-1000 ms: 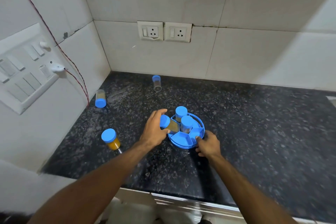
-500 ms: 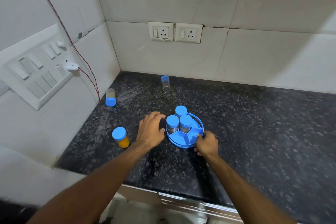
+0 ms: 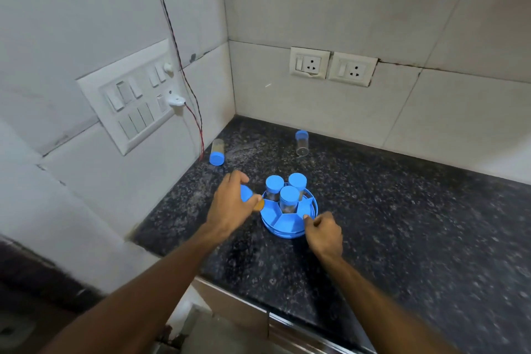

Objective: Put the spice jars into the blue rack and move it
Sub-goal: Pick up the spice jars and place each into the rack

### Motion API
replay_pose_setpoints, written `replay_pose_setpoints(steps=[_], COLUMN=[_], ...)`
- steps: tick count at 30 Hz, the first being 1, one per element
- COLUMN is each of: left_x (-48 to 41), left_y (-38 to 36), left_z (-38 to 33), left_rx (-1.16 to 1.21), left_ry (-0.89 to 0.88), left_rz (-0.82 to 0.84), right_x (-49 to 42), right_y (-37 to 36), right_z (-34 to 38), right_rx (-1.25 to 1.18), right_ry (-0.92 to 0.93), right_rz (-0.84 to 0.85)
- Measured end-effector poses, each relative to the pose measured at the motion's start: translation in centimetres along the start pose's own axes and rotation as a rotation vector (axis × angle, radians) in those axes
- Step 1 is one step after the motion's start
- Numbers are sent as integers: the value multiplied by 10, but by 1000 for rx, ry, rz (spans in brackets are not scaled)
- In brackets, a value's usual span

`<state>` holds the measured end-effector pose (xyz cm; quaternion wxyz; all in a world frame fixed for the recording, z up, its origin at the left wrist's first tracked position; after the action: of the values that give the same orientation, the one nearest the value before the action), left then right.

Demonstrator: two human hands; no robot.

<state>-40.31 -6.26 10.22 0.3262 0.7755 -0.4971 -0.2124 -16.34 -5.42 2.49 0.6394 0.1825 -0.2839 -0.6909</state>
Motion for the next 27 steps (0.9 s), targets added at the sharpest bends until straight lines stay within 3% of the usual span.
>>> replay_pose_setpoints(steps=[4, 13, 22, 27], left_x=[2, 4, 9, 2], left_y=[-11, -37, -49, -58], left_z=[-16, -24, -3, 20], left_rx=[101, 81, 27, -168], left_ry=[-63, -167, -123, 48], left_rz=[43, 164, 241, 321], right_x=[-2, -7, -14, -28], right_y=[-5, -7, -11, -10], right_z=[3, -12, -15, -18], right_rx=[-41, -198, -235, -182], right_ry=[9, -12, -39, -73], right_rz=[33, 60, 98, 56])
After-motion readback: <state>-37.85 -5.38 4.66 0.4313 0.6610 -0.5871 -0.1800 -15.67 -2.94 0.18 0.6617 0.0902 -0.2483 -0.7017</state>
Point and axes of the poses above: each hand's wrist, its own x-axis away from the middle knuckle, its own y-axis out of the back of the hand, z = x × y, the point moved 5 cm from there along -x, towards the middle knuckle, and after that the axes turned 12 degrees about y, right-handed, at the moved point
